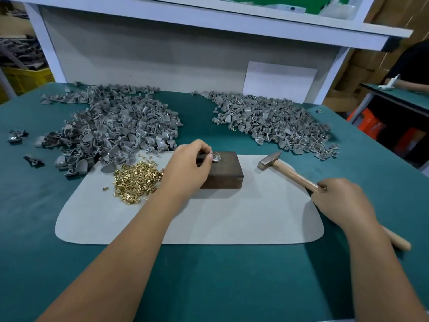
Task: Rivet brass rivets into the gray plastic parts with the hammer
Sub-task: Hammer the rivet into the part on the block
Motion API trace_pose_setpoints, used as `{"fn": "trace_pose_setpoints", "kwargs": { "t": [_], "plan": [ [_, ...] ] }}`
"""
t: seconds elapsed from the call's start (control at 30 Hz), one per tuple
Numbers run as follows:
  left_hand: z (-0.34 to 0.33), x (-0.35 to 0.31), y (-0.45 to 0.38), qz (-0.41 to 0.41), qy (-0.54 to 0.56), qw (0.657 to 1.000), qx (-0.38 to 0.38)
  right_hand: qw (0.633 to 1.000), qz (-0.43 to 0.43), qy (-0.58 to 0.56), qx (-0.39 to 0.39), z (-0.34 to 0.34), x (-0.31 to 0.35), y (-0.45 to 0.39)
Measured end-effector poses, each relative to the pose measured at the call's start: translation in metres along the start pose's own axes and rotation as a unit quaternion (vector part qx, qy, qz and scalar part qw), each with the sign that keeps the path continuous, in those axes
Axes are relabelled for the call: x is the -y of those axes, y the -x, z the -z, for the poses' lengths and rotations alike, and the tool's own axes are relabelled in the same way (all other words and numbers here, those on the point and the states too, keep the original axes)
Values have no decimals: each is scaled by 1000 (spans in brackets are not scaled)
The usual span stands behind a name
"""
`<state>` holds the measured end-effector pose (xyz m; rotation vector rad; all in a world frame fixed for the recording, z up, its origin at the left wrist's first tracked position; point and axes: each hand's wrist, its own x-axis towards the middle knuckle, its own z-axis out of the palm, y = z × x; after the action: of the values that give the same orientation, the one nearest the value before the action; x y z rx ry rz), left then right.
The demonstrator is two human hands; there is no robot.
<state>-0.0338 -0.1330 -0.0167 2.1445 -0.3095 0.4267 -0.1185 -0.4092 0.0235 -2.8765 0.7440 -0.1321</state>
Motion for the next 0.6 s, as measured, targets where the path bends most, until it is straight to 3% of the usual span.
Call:
{"fn": "trace_pose_setpoints", "kwargs": {
  "t": [0.07, 0.13, 0.2, 0.27, 0.33, 0.47, 0.6],
  "plan": [
    [-2, 1, 0, -1, 16, 1000, -6, 1000, 8, 4, -16, -2, 1, -1],
    [-2, 3, 1, 10, 67, 998, -18, 994, 52, 13, -96, -6, 11, 3],
    [-1, 4, 3, 31, 101, 994, -38, 960, 202, -86, -172, -9, 33, 18],
    [0, 5, 2, 39, 93, 994, -46, 895, 385, -191, -122, -11, 58, 45],
    [0, 6, 0, 27, 77, 996, -45, 849, 495, -182, -23, -22, 73, 69],
    [1, 9, -5, 23, 64, 997, -22, 837, 537, -73, 72, -38, 81, 75],
    [3, 8, -8, -6, 58, 998, -33, 810, 584, -29, 52, -42, 82, 70]
  ]
}}
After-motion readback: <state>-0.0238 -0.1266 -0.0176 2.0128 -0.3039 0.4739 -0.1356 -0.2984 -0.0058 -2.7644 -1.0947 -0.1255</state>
